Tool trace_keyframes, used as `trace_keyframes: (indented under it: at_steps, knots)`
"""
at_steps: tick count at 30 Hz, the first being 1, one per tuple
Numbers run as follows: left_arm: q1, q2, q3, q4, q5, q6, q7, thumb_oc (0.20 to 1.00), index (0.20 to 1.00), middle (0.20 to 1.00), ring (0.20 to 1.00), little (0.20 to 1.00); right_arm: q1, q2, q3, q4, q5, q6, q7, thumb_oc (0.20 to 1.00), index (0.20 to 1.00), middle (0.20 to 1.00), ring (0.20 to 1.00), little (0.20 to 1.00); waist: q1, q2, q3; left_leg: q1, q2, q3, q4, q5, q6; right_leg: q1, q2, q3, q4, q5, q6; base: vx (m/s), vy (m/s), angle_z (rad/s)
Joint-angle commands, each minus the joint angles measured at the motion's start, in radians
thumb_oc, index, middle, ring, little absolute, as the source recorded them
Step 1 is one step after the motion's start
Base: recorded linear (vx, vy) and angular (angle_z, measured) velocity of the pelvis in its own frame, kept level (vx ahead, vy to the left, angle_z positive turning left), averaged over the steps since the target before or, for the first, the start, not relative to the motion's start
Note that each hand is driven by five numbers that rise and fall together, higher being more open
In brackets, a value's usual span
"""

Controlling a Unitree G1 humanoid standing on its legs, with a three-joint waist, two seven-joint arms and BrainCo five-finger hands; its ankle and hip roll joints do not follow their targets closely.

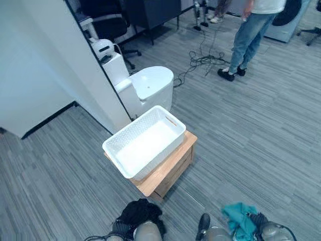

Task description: Tidy up the quilt and then pick up the clothes from the bed and put them into the laundry hamper.

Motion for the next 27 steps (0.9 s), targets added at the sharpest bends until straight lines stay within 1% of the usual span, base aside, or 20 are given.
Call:
trace_keyframes:
  at_steps: [1,2,3,4,5,6,7,8,9,10,13,14,15,16,18,21,23,24,25,27]
  knots:
    - [-0.009,0.026,-0.010,0.003,-0.010,0.009,-0.005,0.200,0.200,0.200,0.200,0.200,-0.021,-0.006,-0.011,-0.046,-0.037,-0.027,-0.012,0.200,0.200,0.200,0.200,0.200,0.004,0.014,0.008,0.136,-0.025,0.014,-0.167,-0.037,0.048,-0.008,-0.091,0.082,0.195,-0.152,0.113,0.21,0.025,0.95]
    - [-0.008,0.033,-0.016,0.024,0.019,0.021,-0.017,0.200,0.200,0.200,0.200,0.200,-0.022,0.004,-0.014,-0.066,-0.043,-0.030,-0.014,0.200,0.200,0.200,0.200,0.200,-0.012,0.013,0.008,0.185,-0.050,0.000,-0.219,-0.057,0.072,-0.053,-0.140,0.016,0.395,-0.096,0.163,0.20,0.032,0.99]
    - [-0.007,0.035,-0.017,0.027,0.027,0.024,-0.016,0.200,0.200,0.200,0.200,0.200,-0.025,0.010,-0.017,-0.083,-0.040,-0.031,-0.016,0.200,0.200,0.200,0.200,0.200,-0.021,0.006,0.011,0.204,-0.068,-0.020,-0.229,-0.072,0.091,-0.071,-0.166,0.023,0.459,-0.052,0.189,0.14,0.046,1.26]
    - [-0.007,0.035,-0.016,0.027,0.028,0.025,-0.016,0.200,0.200,0.200,0.200,0.200,-0.025,0.010,-0.017,-0.084,-0.040,-0.031,-0.016,0.200,0.200,0.200,0.200,0.200,-0.024,0.003,0.013,0.206,-0.074,-0.022,-0.232,-0.073,0.095,-0.074,-0.174,0.024,0.468,-0.054,0.193,0.06,0.029,2.00]
    - [-0.013,0.042,-0.024,0.024,0.036,0.026,-0.015,0.200,0.200,0.200,0.200,0.200,-0.030,0.013,-0.014,-0.146,-0.044,-0.037,-0.015,0.200,0.200,0.200,0.200,0.200,-0.044,-0.001,0.030,0.236,-0.082,-0.036,-0.256,-0.077,0.105,-0.166,-0.195,0.085,0.639,0.008,0.215,0.05,-0.050,2.04]
    - [-0.020,0.046,-0.020,0.005,0.027,0.019,-0.010,0.200,0.200,0.200,0.200,0.200,-0.032,0.009,-0.010,-0.193,-0.050,-0.046,-0.021,0.200,0.200,0.200,0.200,0.200,-0.046,0.000,0.040,0.239,-0.079,-0.080,-0.259,-0.073,0.100,-0.194,-0.181,0.149,0.629,-0.008,0.213,0.06,-0.126,2.23]
    - [-0.024,0.047,-0.027,-0.001,0.028,0.015,-0.007,0.200,0.200,0.200,0.200,0.200,-0.024,-0.001,-0.015,-0.231,-0.049,-0.051,-0.027,0.200,0.200,0.200,0.200,0.200,-0.055,-0.001,0.042,0.232,-0.079,-0.109,-0.260,-0.066,0.094,-0.187,-0.154,0.183,0.575,-0.042,0.202,0.04,-0.118,1.54]
    - [-0.024,0.047,-0.027,-0.001,0.028,0.015,-0.007,0.200,0.200,0.200,0.200,0.200,-0.023,-0.001,-0.015,-0.231,-0.049,-0.051,-0.027,0.200,0.200,0.200,0.200,0.200,-0.055,-0.001,0.042,0.232,-0.079,-0.109,-0.259,-0.066,0.094,-0.186,-0.154,0.182,0.574,-0.042,0.202,0.02,-0.104,1.49]
    - [-0.026,0.047,-0.029,-0.007,0.030,0.012,-0.006,0.200,0.200,0.200,0.200,0.200,-0.012,-0.011,-0.021,-0.272,-0.050,-0.056,-0.031,0.200,0.200,0.200,0.200,0.200,-0.065,-0.003,0.041,0.226,-0.082,-0.139,-0.268,-0.060,0.088,-0.184,-0.121,0.229,0.514,-0.076,0.194,-0.01,-0.178,1.36]
    - [-0.029,0.047,-0.035,-0.015,0.035,0.001,0.000,0.200,0.200,0.200,0.200,0.200,0.021,-0.054,-0.057,-0.383,-0.050,-0.072,-0.052,0.200,0.200,0.200,0.200,0.200,-0.093,0.000,0.035,0.202,-0.079,-0.195,-0.291,-0.033,0.078,-0.160,-0.035,0.356,0.321,-0.127,0.147,0.02,-0.204,1.30]
    - [-0.025,0.043,-0.036,-0.005,0.057,-0.005,-0.001,0.200,0.200,0.200,0.200,0.200,0.070,-0.140,-0.124,-0.554,-0.077,-0.087,-0.071,0.200,0.200,0.200,0.200,0.200,-0.129,-0.006,0.014,0.187,-0.103,-0.278,-0.307,-0.032,0.073,-0.129,0.044,0.516,0.189,-0.137,0.121,0.05,-0.153,1.87]
    - [-0.019,0.044,-0.031,0.003,0.069,-0.004,-0.005,0.200,0.200,0.200,0.200,0.200,0.079,-0.171,-0.140,-0.623,-0.095,-0.094,-0.073,0.200,0.200,0.200,0.200,0.200,-0.134,-0.010,0.013,0.190,-0.111,-0.300,-0.307,-0.038,0.072,-0.126,0.053,0.551,0.163,-0.130,0.119,0.09,-0.127,1.72]
    - [-0.015,0.046,-0.028,0.009,0.076,-0.005,-0.005,0.200,0.200,0.200,0.200,0.200,0.085,-0.196,-0.157,-0.682,-0.111,-0.100,-0.077,0.200,0.200,0.200,0.200,0.200,-0.131,-0.010,0.008,0.187,-0.114,-0.310,-0.307,-0.039,0.070,-0.129,0.054,0.558,0.133,-0.113,0.114,0.08,-0.116,1.31]
    - [-0.006,0.050,-0.022,0.022,0.086,-0.007,-0.005,0.200,0.200,0.200,0.200,0.200,0.088,-0.234,-0.177,-0.739,-0.130,-0.115,-0.083,0.200,0.200,0.200,0.200,0.200,-0.128,-0.016,0.005,0.192,-0.125,-0.326,-0.307,-0.046,0.070,-0.107,0.041,0.553,0.098,-0.111,0.110,0.06,-0.130,0.86]
    - [0.023,0.052,-0.010,0.026,0.089,-0.007,-0.009,0.200,0.200,0.200,0.200,0.200,0.048,-0.293,-0.206,-0.808,-0.148,-0.123,-0.100,0.200,0.200,0.200,0.200,0.200,-0.111,-0.017,-0.004,0.194,-0.121,-0.332,-0.307,-0.043,0.063,-0.089,0.031,0.522,0.071,-0.102,0.109,0.07,-0.138,0.31]
    - [0.059,0.057,0.012,0.030,0.083,-0.006,-0.011,0.200,0.200,0.200,0.200,0.200,-0.044,-0.397,-0.228,-0.950,-0.152,-0.145,-0.087,0.200,0.200,0.200,0.200,0.200,-0.091,-0.014,-0.004,0.209,-0.111,-0.329,-0.307,-0.040,0.047,-0.053,0.031,0.485,0.020,-0.090,0.104,0.08,-0.146,0.11]
    - [0.072,0.058,0.015,0.026,0.080,-0.012,-0.013,0.200,0.200,0.200,0.200,0.200,-0.110,-0.468,-0.226,-1.028,-0.152,-0.163,-0.080,0.200,0.200,0.200,0.200,0.200,-0.080,-0.011,-0.005,0.216,-0.107,-0.323,-0.307,-0.035,0.039,-0.037,0.034,0.474,-0.006,-0.079,0.103,0.10,-0.134,-0.04]
    - [0.078,0.057,0.009,0.026,0.075,-0.017,-0.011,0.200,0.200,0.200,0.200,0.200,-0.187,-0.504,-0.201,-1.072,-0.135,-0.180,-0.072,0.200,0.200,0.200,0.200,0.200,-0.068,-0.007,-0.007,0.214,-0.101,-0.319,-0.307,-0.028,0.031,-0.031,0.036,0.461,-0.030,-0.068,0.100,0.09,-0.116,-0.13]
    - [0.078,0.056,0.011,0.026,0.075,-0.017,-0.011,0.200,0.200,0.200,0.200,0.200,-0.191,-0.505,-0.198,-1.070,-0.134,-0.180,-0.072,0.200,0.200,0.200,0.200,0.200,-0.069,-0.006,-0.006,0.214,-0.101,-0.319,-0.307,-0.028,0.030,-0.030,0.036,0.461,-0.031,-0.067,0.100,0.06,-0.107,-0.08]
    - [0.080,0.056,0.002,0.026,0.066,-0.022,-0.007,0.200,0.200,0.200,0.200,0.200,-0.285,-0.540,-0.149,-1.096,-0.104,-0.197,-0.056,0.200,0.200,0.200,0.200,0.200,-0.059,0.000,-0.005,0.215,-0.093,-0.320,-0.307,-0.021,0.021,-0.022,0.037,0.450,-0.046,-0.064,0.098,0.05,-0.088,-0.01]
